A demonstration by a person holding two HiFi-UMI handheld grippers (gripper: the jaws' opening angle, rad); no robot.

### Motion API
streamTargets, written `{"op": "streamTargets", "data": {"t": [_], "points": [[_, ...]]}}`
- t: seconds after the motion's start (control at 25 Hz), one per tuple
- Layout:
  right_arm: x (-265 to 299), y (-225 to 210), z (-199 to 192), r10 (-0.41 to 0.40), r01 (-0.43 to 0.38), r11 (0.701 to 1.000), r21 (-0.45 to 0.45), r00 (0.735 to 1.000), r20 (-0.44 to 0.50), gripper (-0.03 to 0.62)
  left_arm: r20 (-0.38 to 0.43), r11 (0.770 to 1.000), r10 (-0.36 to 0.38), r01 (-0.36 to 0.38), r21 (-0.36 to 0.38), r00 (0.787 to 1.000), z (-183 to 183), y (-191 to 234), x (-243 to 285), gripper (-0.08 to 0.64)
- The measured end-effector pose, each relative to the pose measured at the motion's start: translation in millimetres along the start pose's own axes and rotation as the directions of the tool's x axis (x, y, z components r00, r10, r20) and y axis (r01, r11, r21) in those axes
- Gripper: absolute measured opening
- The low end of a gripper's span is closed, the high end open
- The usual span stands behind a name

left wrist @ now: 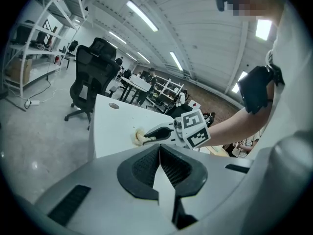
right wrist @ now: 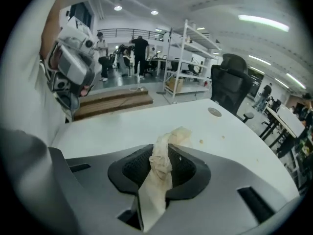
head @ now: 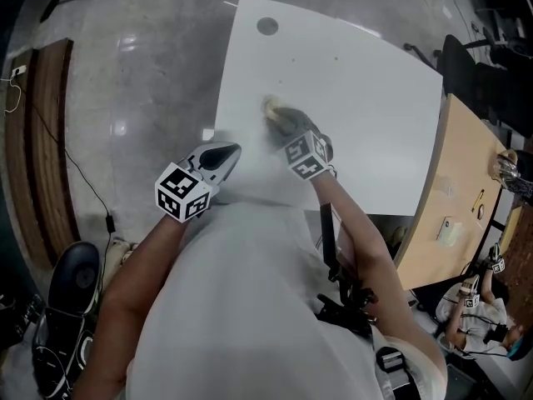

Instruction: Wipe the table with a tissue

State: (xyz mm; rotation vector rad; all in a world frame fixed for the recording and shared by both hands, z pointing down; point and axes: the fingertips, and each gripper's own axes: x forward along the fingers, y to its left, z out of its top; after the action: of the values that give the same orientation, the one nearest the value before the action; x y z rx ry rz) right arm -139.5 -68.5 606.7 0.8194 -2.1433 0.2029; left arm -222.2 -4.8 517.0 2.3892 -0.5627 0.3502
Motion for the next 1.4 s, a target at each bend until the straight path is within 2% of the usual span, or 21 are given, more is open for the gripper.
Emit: {"op": "streamTargets", "data": {"t": [0.08, 0.16, 0.24, 0.36, 0.6, 0.96, 1.16, 1.4], "points": [[-4.8, -21.9, 3.8, -0.061, 0.057, 0.992, 0.115, 0.998, 0.033, 0.089, 0.005, 1.0, 0.005, -0.005, -0.003, 1.0, -0.6, 4.1, -5.1, 0.008], [-12.0, -55.9, -8.1, -0.159, 0.152, 0.958, 0.244, 0.987, 0.01, 0.089, 0.011, 1.0, 0.009, -0.009, -0.008, 1.0, -1.4, 7.0, -8.8, 0.008], [-19.7, -88.5, -32.0, -0.241, 0.246, 0.916, 0.316, 0.969, -0.058, 0.089, 0.017, 1.0, 0.012, -0.012, -0.011, 1.0, -2.9, 8.1, -10.8, 0.008], [-26.4, -119.6, -60.7, -0.303, 0.335, 0.874, 0.352, 0.942, -0.146, 0.089, 0.025, 1.0, 0.02, -0.019, -0.018, 0.999, -4.2, 12.1, -15.9, 0.008], [-19.1, -124.0, -57.0, -0.363, 0.405, 0.855, 0.325, 0.914, -0.183, 0.089, 0.026, 0.999, 0.035, -0.034, -0.032, 0.999, -7.3, 24.8, -30.2, 0.008], [28.7, -89.8, -3.1, -0.305, 0.321, 0.921, 0.222, 0.947, -0.104, 0.089, 0.035, 0.999, 0.041, -0.039, -0.038, 0.999, -8.7, 29.8, -42.6, 0.008], [53.0, -48.3, 33.4, -0.18, 0.184, 0.973, 0.138, 0.983, -0.043, 0.089, 0.03, 0.998, 0.047, -0.046, -0.039, 0.998, -12.8, 35.0, -52.9, 0.008], [57.9, -2.0, 51.3, -0.067, 0.066, 0.997, 0.035, 0.998, 0.021, 0.087, 0.024, 0.999, 0.027, -0.026, -0.019, 0.999, -12.2, 32.7, -55.7, 0.008]]}}
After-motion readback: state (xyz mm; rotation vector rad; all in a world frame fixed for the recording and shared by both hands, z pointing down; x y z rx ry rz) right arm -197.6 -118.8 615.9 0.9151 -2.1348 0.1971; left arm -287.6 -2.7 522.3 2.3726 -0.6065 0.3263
